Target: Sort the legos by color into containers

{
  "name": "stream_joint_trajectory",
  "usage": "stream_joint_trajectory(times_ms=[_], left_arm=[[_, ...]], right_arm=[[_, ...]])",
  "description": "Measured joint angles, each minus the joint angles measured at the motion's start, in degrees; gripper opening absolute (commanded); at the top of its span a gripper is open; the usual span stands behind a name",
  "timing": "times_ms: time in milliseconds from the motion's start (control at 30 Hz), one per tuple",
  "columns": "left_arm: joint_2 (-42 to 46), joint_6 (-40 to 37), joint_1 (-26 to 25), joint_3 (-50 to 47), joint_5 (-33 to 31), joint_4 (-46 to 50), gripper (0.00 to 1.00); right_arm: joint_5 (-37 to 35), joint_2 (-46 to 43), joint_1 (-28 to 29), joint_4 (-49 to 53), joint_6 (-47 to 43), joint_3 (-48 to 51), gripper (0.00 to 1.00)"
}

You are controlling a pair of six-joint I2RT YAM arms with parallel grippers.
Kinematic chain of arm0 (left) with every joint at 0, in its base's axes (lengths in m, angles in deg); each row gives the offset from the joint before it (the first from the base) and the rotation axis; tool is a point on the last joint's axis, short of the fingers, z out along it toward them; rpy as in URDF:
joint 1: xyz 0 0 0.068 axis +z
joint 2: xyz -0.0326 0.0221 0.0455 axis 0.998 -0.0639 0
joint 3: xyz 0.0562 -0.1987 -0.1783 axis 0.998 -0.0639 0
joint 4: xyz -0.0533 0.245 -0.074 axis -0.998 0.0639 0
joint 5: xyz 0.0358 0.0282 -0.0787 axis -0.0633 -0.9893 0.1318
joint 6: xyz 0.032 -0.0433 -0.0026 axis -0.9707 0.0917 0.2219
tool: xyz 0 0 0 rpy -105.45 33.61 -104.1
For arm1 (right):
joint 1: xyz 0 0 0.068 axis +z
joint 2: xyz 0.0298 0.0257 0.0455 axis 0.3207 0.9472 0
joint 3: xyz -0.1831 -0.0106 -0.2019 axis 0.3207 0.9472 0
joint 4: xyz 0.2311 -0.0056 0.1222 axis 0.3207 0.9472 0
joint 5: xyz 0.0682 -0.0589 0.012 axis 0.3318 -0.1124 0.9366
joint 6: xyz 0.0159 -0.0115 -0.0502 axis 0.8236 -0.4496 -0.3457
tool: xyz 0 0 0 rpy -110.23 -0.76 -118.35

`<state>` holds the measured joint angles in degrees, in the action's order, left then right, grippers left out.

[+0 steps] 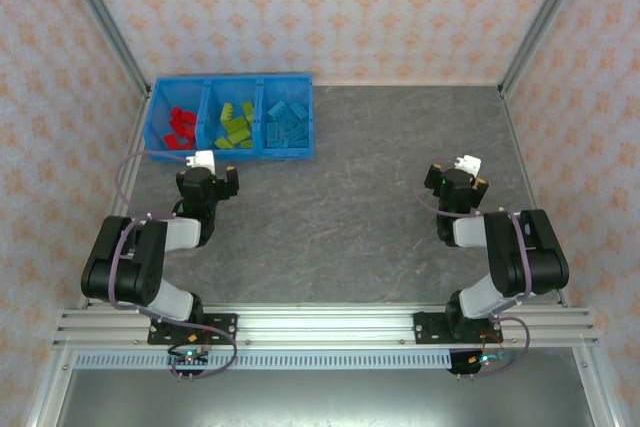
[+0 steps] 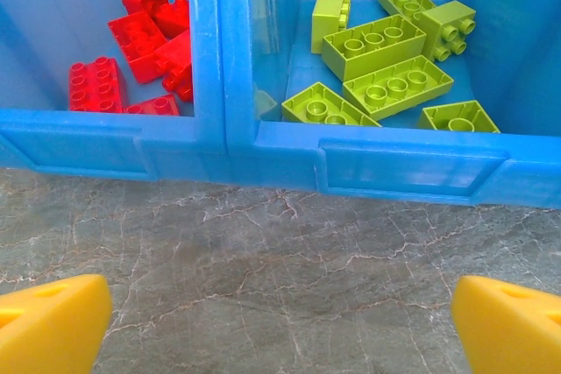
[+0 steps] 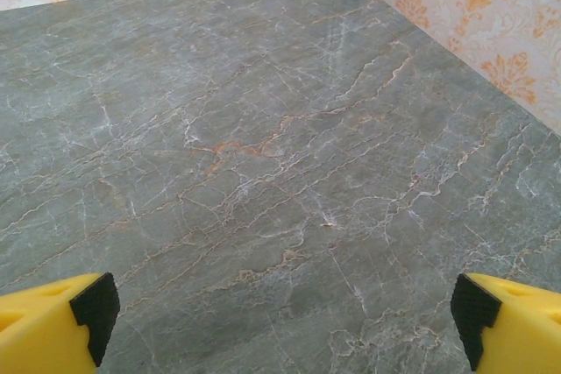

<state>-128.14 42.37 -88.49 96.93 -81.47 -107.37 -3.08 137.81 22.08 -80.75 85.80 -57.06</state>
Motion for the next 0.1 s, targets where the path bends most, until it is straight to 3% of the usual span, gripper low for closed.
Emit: stream_joint_trajectory(times_ms=[100], left_arm=[[0.0, -0.1, 0.0, 0.0, 0.0, 0.0, 1.00]], right_arm=[[0.0, 0.0, 0.0, 0.0, 0.0, 0.0, 0.99]])
